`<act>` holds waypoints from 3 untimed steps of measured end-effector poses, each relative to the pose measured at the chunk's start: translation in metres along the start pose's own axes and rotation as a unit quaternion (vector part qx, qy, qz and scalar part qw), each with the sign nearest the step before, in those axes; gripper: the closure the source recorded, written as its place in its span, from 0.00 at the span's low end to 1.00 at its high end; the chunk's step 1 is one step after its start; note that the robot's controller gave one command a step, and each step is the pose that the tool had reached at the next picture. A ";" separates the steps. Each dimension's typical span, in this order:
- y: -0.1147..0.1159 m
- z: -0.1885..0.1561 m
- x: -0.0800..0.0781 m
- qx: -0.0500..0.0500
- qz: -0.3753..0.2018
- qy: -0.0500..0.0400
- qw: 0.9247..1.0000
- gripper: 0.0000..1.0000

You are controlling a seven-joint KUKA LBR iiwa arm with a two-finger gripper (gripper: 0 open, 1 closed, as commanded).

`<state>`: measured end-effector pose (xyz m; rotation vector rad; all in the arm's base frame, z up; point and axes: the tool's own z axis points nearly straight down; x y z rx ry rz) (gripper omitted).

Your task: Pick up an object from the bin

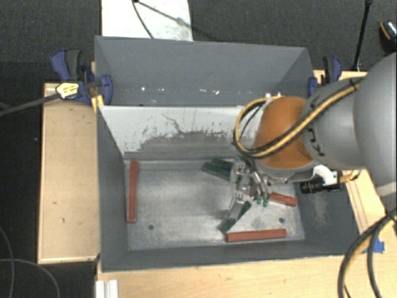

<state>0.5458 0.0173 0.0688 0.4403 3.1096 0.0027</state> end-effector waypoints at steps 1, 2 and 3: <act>-0.077 -0.006 0.005 0.002 -0.055 -0.002 0.999 0.00; -0.073 -0.005 0.006 0.000 -0.056 -0.001 0.998 1.00; -0.095 -0.143 -0.028 0.001 -0.065 -0.006 0.998 1.00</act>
Offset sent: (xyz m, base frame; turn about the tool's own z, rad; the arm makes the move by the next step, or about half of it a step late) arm -0.0269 -0.0684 0.0051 -0.1160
